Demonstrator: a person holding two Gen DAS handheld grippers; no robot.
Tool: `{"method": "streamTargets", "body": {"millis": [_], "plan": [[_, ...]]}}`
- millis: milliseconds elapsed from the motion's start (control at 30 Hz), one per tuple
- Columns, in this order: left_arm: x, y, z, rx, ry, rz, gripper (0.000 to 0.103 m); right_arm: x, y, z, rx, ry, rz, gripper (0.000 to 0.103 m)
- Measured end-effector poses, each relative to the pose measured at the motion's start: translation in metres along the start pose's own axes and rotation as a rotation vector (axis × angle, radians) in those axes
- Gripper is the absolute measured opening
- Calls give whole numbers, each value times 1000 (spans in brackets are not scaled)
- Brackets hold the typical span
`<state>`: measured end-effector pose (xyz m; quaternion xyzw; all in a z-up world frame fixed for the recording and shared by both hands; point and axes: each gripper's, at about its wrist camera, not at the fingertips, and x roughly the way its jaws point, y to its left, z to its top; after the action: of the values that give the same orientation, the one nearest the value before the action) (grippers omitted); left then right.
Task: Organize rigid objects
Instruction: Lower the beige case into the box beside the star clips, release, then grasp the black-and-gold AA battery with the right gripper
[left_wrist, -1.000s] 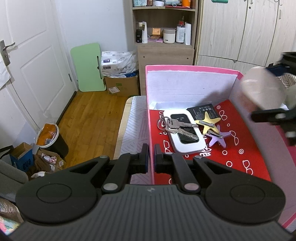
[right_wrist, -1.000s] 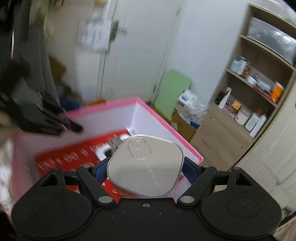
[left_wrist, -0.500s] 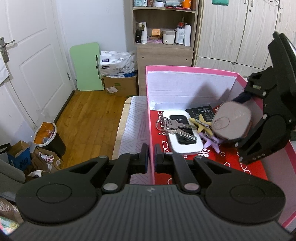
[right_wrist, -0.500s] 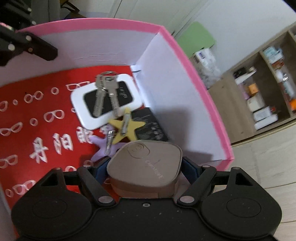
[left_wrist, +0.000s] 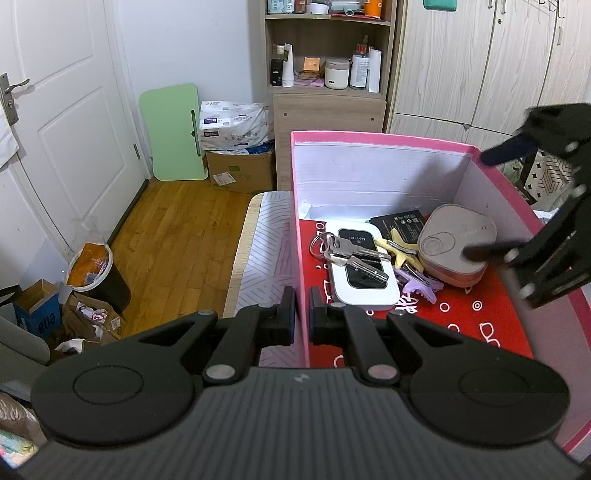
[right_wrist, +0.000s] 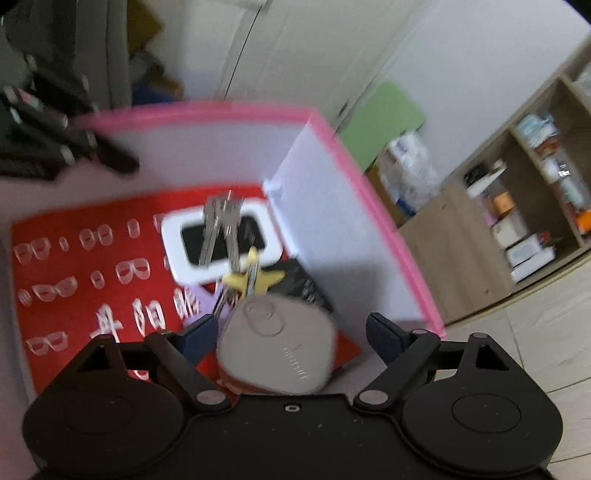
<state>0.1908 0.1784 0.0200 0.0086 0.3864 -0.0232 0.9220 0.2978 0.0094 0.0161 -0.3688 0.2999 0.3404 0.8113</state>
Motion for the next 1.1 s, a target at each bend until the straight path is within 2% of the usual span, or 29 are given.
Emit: {"method": "streamTargets", "body": {"millis": [133, 233, 367, 433, 567, 633, 733, 833, 900, 1000, 1100], "plan": [[0, -1, 0, 4, 1, 2, 6, -40, -5, -13, 110, -148, -69, 92], [0, -3, 0, 10, 2, 7, 6, -63, -6, -28, 180, -224, -127, 93], [1, -2, -1, 7, 2, 6, 6, -88, -10, -54, 282, -303, -126, 93], [1, -2, -1, 5, 2, 5, 6, -95, -10, -69, 323, -334, -123, 93], [1, -1, 0, 4, 2, 5, 6, -101, -12, -110, 452, -354, -174, 93], [1, -1, 0, 1, 2, 4, 6, -100, -17, -135, 564, -344, -162, 93], [1, 0, -1, -5, 2, 6, 6, -103, -20, -176, 754, -395, -139, 93], [1, 0, -1, -1, 5, 7, 6, -100, -19, -213, 934, -364, -137, 93], [3, 0, 0, -7, 12, 3, 6, -96, -12, -228, 992, -322, -141, 90], [5, 0, 2, -12, 31, 3, 6, -93, 3, -242, 1045, -266, -153, 89], [6, 3, 2, -31, 35, -10, 6, -89, 18, -248, 1073, -159, -168, 89]]}}
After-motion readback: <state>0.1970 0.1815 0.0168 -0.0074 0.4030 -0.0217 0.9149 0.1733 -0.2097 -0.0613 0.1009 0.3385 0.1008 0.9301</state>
